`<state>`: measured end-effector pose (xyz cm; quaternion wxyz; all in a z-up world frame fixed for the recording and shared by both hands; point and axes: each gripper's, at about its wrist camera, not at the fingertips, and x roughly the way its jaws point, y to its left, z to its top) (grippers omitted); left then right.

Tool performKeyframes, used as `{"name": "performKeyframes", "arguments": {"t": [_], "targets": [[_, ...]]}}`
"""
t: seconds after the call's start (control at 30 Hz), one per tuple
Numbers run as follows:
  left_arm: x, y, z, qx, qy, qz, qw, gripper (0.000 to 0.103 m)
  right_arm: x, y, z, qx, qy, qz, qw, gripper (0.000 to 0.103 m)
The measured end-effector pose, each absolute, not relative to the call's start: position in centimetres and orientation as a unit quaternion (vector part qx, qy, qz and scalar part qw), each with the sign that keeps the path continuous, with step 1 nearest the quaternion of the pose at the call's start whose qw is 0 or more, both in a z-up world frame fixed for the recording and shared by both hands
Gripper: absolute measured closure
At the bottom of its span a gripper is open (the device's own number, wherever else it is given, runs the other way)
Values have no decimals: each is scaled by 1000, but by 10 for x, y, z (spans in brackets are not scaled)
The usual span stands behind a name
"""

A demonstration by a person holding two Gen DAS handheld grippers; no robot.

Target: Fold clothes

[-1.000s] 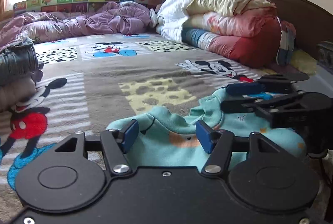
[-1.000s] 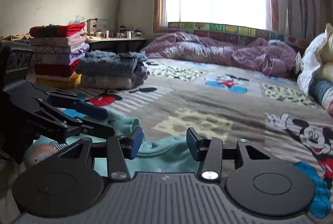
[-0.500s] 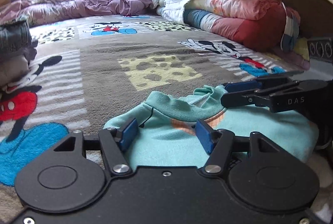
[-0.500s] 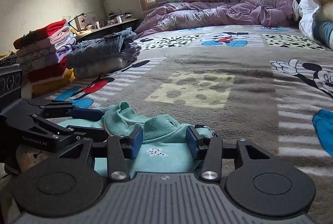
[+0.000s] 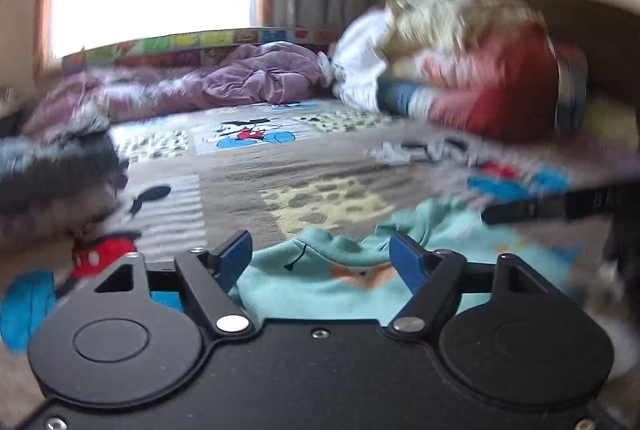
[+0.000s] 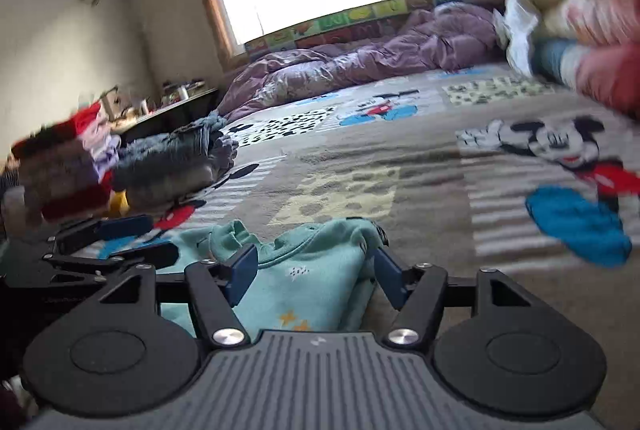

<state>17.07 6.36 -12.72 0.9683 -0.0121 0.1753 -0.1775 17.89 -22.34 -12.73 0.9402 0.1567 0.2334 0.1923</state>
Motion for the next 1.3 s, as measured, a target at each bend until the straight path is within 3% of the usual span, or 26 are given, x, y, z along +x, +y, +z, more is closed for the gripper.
{"name": "performKeyframes", "arguments": {"t": [0.2, 0.37, 0.8, 0.97, 1.07, 1.2, 1.3], "targets": [[162, 109, -133, -218, 255, -149, 930, 25, 161, -255, -150, 311, 273, 167, 895, 35], [156, 121, -146, -326, 305, -146, 883, 24, 159, -249, -166, 350, 299, 171, 871, 31], [186, 96, -172, -369, 357, -164, 842, 26, 193, -218, -181, 341, 324, 189, 862, 32], [196, 85, -173, -352, 356, -167, 849, 28, 202, -213, -183, 330, 320, 194, 867, 44], [197, 86, -175, -358, 356, -166, 847, 33, 202, -212, -181, 330, 320, 197, 866, 48], [195, 89, -174, -360, 364, -168, 842, 53, 201, -211, -180, 334, 318, 203, 864, 57], [193, 92, -174, -382, 364, -174, 831, 60, 198, -214, -181, 358, 308, 217, 854, 62]]}}
